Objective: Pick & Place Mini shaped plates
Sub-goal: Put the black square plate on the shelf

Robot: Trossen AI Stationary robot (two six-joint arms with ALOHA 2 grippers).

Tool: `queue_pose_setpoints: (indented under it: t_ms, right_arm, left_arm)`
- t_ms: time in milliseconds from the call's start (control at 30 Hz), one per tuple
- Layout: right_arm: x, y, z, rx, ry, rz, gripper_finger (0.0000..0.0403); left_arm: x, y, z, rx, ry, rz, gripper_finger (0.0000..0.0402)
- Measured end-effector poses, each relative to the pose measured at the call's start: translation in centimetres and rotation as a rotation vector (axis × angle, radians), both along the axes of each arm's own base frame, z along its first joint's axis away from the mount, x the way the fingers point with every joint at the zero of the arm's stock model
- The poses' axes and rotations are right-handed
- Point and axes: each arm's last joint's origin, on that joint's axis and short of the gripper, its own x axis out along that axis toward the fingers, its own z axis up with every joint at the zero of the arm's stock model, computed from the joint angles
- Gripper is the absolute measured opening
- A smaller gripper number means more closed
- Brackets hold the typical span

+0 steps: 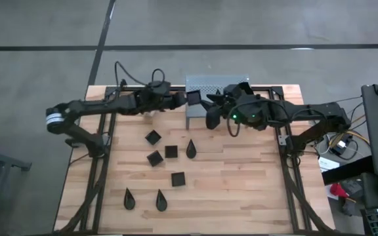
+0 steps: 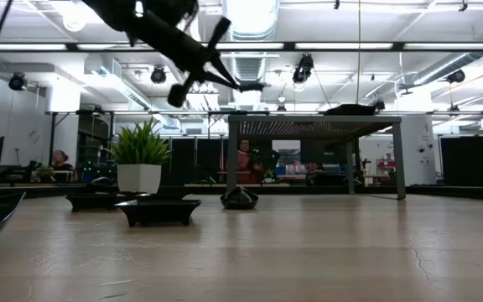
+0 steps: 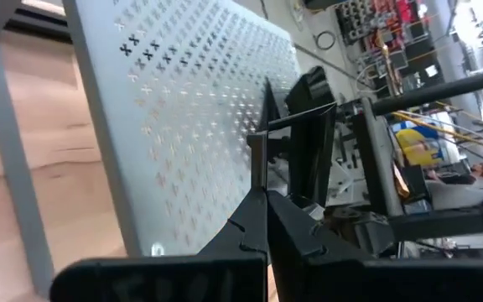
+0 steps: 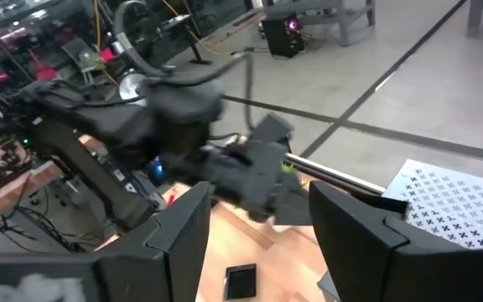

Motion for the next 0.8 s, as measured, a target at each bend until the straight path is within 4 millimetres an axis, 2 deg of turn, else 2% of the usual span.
queue_pose_setpoints:
  t_ms: [333,533,800]
  right_arm:
    - [-0.4,0.4,0.3,0.003,-0.011,0.015,0.0201]
    - [-0.4,0.6,0.3,0.002,-0.009,0.020,0.0201]
    - [-0.5,0.6,0.3,0.000,-0.008,0.022,0.0201]
  left_arm:
    - [3.4,3.5,-0.5,-0.070,0.030,-0.060,0.0000]
    - [3.4,4.1,-1.2,-0.123,0.099,-0.049,0.0000]
    - [3.4,4.2,-1.6,-0.188,0.100,-0.057,0.0007]
